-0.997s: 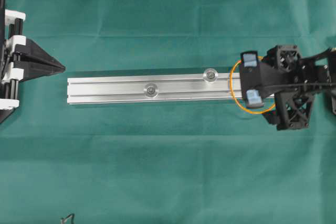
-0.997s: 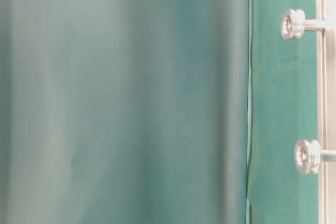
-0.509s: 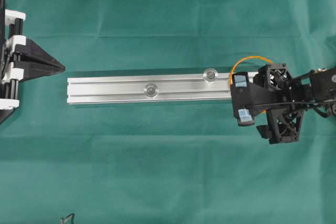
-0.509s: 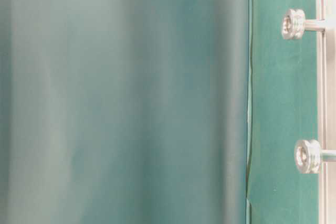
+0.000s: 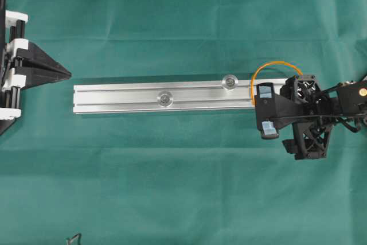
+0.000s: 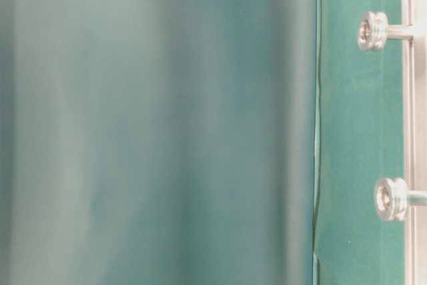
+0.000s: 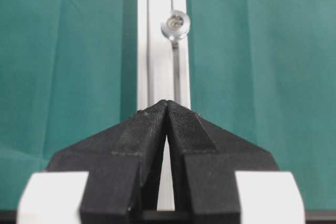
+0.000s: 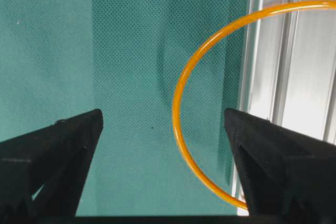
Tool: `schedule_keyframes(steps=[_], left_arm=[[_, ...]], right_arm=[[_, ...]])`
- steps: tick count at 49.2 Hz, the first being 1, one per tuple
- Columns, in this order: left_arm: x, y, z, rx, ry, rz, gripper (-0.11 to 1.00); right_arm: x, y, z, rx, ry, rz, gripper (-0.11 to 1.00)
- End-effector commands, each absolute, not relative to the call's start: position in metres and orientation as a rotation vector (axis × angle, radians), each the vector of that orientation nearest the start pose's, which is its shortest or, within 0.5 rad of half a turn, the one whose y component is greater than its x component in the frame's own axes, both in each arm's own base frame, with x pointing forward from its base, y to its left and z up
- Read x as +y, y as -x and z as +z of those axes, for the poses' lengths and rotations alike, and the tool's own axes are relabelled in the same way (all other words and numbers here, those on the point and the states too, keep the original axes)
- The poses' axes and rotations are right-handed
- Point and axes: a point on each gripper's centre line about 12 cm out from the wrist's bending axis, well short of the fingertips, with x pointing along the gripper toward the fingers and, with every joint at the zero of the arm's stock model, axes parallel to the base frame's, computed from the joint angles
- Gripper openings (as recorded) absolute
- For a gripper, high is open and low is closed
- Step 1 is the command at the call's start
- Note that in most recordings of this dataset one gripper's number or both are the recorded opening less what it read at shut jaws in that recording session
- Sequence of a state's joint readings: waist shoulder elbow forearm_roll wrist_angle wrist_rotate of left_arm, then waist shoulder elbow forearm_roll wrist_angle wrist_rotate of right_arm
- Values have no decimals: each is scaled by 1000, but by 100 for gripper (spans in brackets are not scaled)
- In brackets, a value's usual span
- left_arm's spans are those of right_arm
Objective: Hook the rubber onto the shaft.
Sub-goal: 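Close the right gripper on the orange band's edge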
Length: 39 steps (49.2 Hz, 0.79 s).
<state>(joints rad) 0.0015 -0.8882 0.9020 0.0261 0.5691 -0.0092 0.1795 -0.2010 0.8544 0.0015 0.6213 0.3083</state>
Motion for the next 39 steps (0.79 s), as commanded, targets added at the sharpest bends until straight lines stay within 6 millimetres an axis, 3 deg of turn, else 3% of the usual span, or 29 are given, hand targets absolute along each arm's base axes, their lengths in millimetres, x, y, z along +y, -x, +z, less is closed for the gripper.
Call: schedule_keyframes(steps=[1,32,39], left_arm=[[2,-207,305,552,-20,12,0],[2,-207,305,552,-20,14,0],[2,-207,305,552,-20,14,0]], right_arm=[[51,-270,141,1251,-156,-32,94],[51,-272,132,1247,-157,-31,94],[51,-271,132,1250,-156,-32,89]])
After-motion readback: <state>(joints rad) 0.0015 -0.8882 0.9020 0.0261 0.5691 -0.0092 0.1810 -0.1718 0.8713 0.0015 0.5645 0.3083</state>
